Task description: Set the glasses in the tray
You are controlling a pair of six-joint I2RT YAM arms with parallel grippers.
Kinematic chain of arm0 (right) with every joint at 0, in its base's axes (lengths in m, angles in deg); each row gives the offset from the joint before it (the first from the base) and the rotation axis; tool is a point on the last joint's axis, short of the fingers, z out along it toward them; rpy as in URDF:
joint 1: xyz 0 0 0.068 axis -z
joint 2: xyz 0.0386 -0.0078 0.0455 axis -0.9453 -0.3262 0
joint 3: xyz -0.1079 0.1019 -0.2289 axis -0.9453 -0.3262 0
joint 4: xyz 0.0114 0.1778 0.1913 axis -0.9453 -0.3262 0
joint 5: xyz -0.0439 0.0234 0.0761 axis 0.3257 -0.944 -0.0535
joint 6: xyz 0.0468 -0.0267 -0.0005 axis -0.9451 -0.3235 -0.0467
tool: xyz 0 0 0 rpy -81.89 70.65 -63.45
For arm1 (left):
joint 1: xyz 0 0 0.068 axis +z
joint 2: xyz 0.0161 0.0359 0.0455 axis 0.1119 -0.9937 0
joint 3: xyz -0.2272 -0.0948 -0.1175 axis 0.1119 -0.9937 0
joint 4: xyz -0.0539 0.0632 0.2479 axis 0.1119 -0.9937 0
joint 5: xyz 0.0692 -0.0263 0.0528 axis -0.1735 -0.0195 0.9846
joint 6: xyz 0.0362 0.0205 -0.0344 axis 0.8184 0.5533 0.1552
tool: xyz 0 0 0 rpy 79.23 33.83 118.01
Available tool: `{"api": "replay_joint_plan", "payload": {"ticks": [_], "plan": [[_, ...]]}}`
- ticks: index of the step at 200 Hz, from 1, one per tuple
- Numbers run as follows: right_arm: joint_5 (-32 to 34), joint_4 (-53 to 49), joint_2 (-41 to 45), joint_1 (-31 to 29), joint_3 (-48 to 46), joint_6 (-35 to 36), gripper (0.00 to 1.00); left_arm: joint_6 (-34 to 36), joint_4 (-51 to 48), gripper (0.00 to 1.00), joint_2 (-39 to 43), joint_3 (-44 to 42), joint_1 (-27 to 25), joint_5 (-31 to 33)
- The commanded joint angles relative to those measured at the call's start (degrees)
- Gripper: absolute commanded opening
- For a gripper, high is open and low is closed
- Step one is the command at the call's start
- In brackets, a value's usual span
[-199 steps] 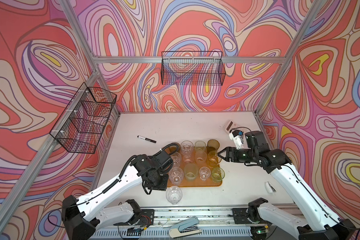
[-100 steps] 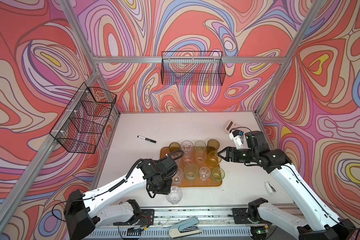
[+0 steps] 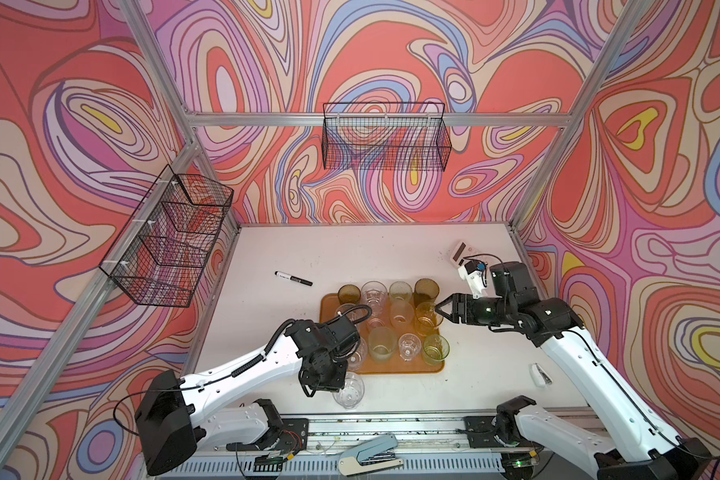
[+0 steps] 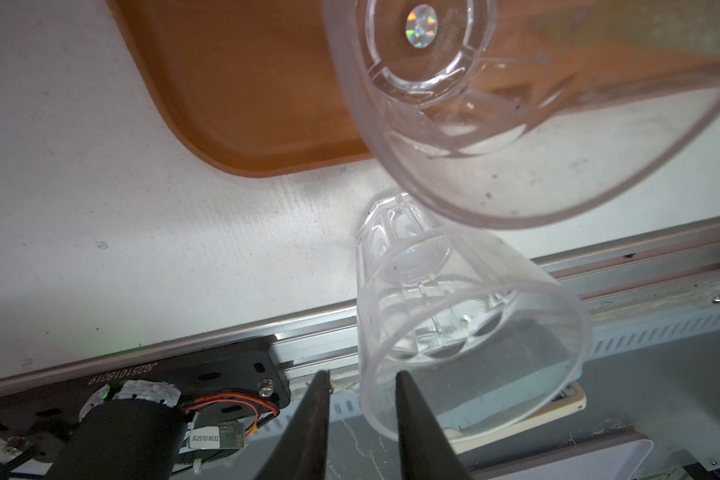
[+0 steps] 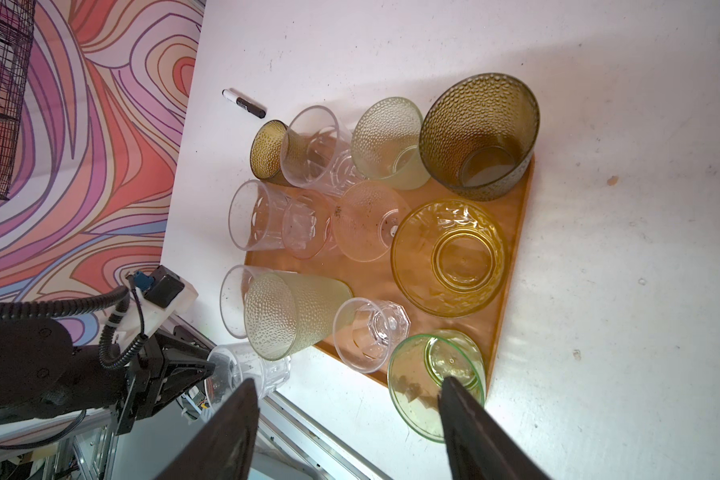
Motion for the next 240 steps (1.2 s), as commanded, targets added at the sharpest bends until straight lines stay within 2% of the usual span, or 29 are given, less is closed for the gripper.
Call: {"api": "replay_joint_plan", "payload": {"ticks": [1, 240], "plan": [[-0.63, 0.78, 0.43, 0.12, -0.57, -0.17, 0.72, -1.01, -0.08, 0.27, -0.53, -0.69, -0.32, -0.15], [-1.07, 1.38, -0.21, 0.07, -0.73, -0.03, 0.71, -1.25, -2.6, 0.08, -2.55, 0.14, -0.41, 0.02]]}}
